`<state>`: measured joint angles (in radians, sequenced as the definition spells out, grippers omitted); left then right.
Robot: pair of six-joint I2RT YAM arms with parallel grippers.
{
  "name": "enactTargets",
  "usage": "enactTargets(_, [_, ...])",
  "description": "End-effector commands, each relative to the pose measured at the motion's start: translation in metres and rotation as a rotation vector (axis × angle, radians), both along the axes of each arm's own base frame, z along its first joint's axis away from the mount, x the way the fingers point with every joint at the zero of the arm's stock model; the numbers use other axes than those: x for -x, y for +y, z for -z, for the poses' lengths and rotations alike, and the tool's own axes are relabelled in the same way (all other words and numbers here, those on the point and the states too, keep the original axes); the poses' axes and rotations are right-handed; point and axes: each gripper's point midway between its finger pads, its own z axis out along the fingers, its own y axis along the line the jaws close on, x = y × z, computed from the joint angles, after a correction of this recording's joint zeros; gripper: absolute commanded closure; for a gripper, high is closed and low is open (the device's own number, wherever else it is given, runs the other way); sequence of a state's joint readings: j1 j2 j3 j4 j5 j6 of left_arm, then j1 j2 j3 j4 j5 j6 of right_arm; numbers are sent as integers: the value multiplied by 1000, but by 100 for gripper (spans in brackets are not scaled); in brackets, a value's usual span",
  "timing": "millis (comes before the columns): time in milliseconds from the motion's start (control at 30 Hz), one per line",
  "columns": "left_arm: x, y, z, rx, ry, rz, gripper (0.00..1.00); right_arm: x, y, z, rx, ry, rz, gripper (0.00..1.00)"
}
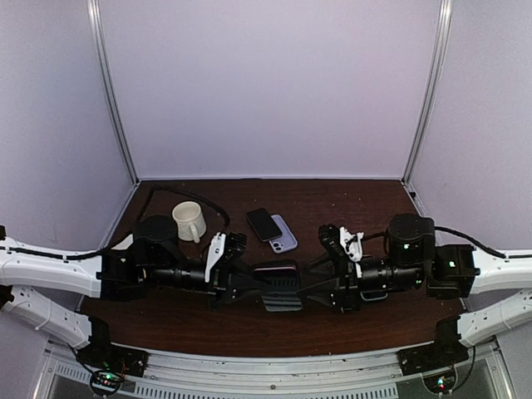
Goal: Put the phone into the phone case
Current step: Press the phone with the phone case against the phone.
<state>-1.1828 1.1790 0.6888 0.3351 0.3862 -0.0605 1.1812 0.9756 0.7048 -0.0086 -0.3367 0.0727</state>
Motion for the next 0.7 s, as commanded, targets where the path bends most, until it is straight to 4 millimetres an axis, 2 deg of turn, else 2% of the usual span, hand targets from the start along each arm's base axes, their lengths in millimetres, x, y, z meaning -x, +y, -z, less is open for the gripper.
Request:
enactTargets(0, [9, -3, -57, 160, -65, 58, 100, 3, 15, -14, -51, -2, -50, 48])
enactTargets(100, [9, -3, -56, 160, -76, 61, 100, 2, 21, -8, -36, 18, -57, 56])
enactTargets(200, [11, -1, -53, 160, -80, 72, 100, 1, 23, -7, -36, 18, -56, 71])
enactTargets(267, [13, 2, -57, 176, -91, 74, 100, 1, 23, -7, -39, 19, -58, 84])
enactTargets(300, [13, 2, -58, 177, -92, 73, 100, 1, 23, -9, -44, 17, -57, 96])
enactTargets(333, [13, 3, -58, 176, -92, 70, 100, 1, 22, -10, -50, 16, -56, 100])
enactTargets(433, [12, 3, -56, 171, -77, 64, 100, 0, 20, -26, -93, 3, -43, 100])
enactTargets(500, [11, 3, -52, 167, -64, 56, 77, 1, 17, -44, -138, -17, -43, 100])
enactTargets(567, [10, 5, -49, 171, -65, 47, 61, 3, 13, -61, -183, -42, -47, 100])
enactTargets(600, [10, 5, -47, 173, -64, 44, 55, 5, 11, -68, -202, -51, -52, 100])
enactTargets(667, [8, 5, -45, 171, -55, 35, 52, 7, 9, -81, -241, -68, -62, 100])
